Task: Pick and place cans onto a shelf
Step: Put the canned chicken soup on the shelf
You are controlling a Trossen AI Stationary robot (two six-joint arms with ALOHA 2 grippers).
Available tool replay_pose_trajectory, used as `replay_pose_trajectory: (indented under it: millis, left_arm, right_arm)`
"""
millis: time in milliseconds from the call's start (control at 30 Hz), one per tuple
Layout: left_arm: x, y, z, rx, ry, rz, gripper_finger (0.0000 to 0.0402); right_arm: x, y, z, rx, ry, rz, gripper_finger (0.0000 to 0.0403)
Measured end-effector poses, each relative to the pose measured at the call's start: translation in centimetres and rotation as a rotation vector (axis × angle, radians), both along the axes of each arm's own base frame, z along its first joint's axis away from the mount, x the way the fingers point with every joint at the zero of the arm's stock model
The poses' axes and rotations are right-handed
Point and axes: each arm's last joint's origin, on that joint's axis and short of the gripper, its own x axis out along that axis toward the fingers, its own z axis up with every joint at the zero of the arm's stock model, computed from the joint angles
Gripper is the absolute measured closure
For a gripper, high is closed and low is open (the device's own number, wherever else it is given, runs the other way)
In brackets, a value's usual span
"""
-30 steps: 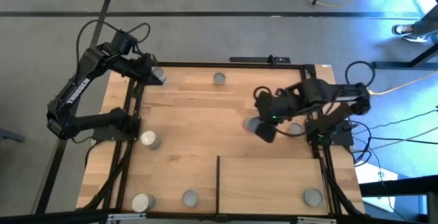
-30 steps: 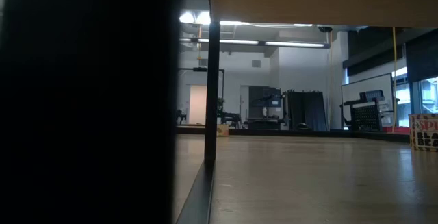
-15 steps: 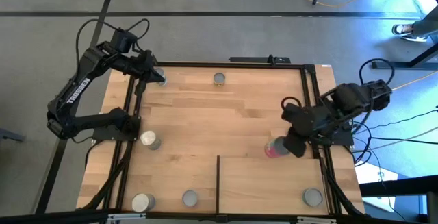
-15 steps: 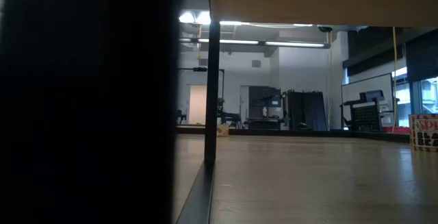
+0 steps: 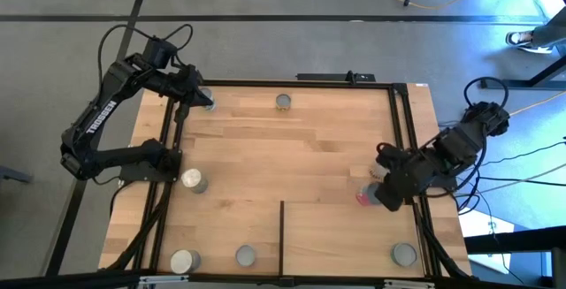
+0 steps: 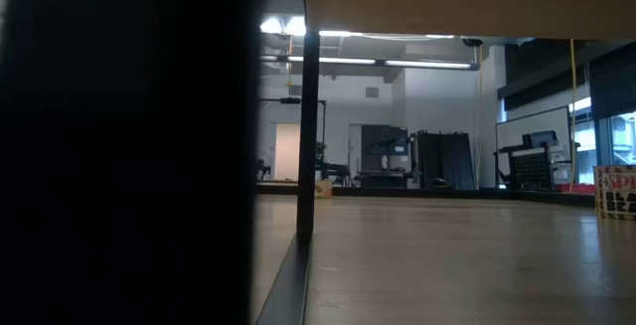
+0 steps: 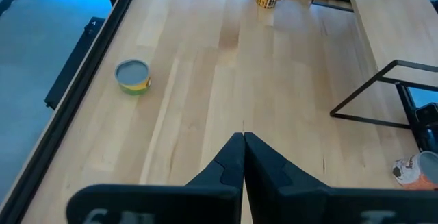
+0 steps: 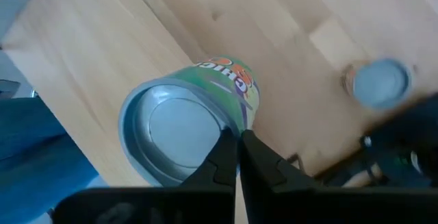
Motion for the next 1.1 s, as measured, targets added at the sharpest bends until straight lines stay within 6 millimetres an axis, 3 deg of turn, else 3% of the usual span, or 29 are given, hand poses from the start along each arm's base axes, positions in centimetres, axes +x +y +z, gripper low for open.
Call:
replay_pose_trajectory:
  millis: [267, 500, 800, 1100]
  left_arm:
    - [0.0, 0.0, 0.0, -0.032, -0.001, 0.023, 0.0401]
    - [0.0, 0.0, 0.0, -0.036, -0.001, 0.026, 0.0401]
    - [0.0, 0.1, 0.0, -0.024, 0.003, 0.035, 0.0401]
    - [0.0, 0.1, 0.0, -0.016, 0.013, 0.046, 0.0401]
  right_arm:
    - [-3.0, 0.8, -1.4, 0.082, 0.083, -0.105, 0.0397]
    - [-4.2, 2.3, -1.5, 0.151, 0.121, -0.134, 0.0397]
    - [-3.1, 3.9, -1.7, 0.21, 0.071, -0.102, 0.0397]
    - [-0.8, 7.1, -2.8, 0.314, 0.089, -0.022, 0.0397]
